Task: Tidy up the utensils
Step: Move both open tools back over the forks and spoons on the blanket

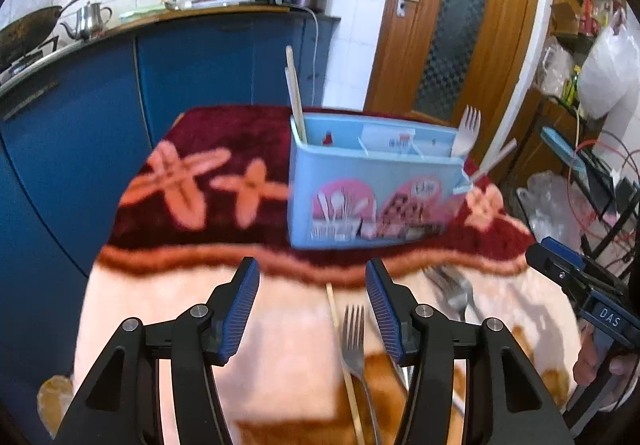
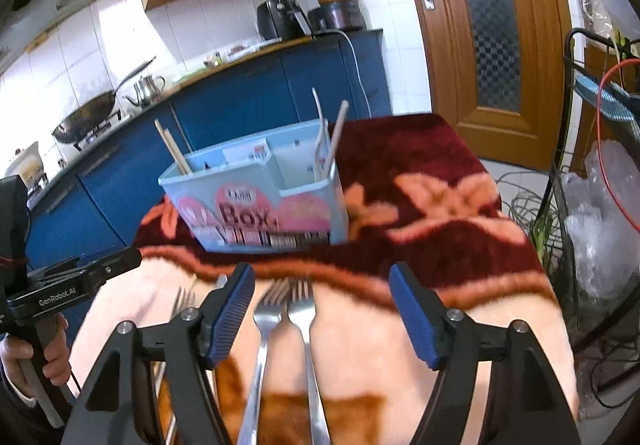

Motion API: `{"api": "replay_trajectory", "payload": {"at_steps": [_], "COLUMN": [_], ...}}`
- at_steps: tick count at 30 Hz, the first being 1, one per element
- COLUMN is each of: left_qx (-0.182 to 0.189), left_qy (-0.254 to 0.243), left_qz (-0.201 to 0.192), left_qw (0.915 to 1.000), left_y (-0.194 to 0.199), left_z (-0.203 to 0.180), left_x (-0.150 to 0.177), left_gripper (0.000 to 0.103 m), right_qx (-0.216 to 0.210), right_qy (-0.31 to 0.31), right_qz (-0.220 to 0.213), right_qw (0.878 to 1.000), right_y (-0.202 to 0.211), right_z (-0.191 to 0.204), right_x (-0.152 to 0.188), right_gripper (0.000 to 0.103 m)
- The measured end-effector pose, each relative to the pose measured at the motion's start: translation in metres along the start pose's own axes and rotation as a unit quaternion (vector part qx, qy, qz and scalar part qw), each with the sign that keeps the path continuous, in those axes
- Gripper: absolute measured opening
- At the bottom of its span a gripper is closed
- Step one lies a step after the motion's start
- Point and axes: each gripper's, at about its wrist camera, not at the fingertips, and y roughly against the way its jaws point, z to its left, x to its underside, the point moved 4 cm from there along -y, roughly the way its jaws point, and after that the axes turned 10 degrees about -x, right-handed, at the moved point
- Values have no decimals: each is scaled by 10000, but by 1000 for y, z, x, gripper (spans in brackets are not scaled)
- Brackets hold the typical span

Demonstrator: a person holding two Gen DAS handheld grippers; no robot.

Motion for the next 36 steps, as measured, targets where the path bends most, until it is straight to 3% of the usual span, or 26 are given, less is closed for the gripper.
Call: {"api": "replay_trajectory", "payload": {"at_steps": [8,23,36], "left_qx": [-240,-358,-448], "left_qy": [-156,-542,-787], "left_qz": [439,1138,1228], "left_qw": [9986,9914,9883], "left_y": [-7,-19,-30], "left_z": [-3,-11,-19], "left_x": [30,69,72], "left_gripper": [57,59,64], "right_qx": [140,188,179], "right_qy": [-73,-228,-263], "right_qz": [414,682,645], "right_qw": [9990,9972,9974], "right_y": [-3,-4,-3], "right_z": [-7,-17,-20], "right_x": [25,49,54], "right_gripper": [78,84,86]}}
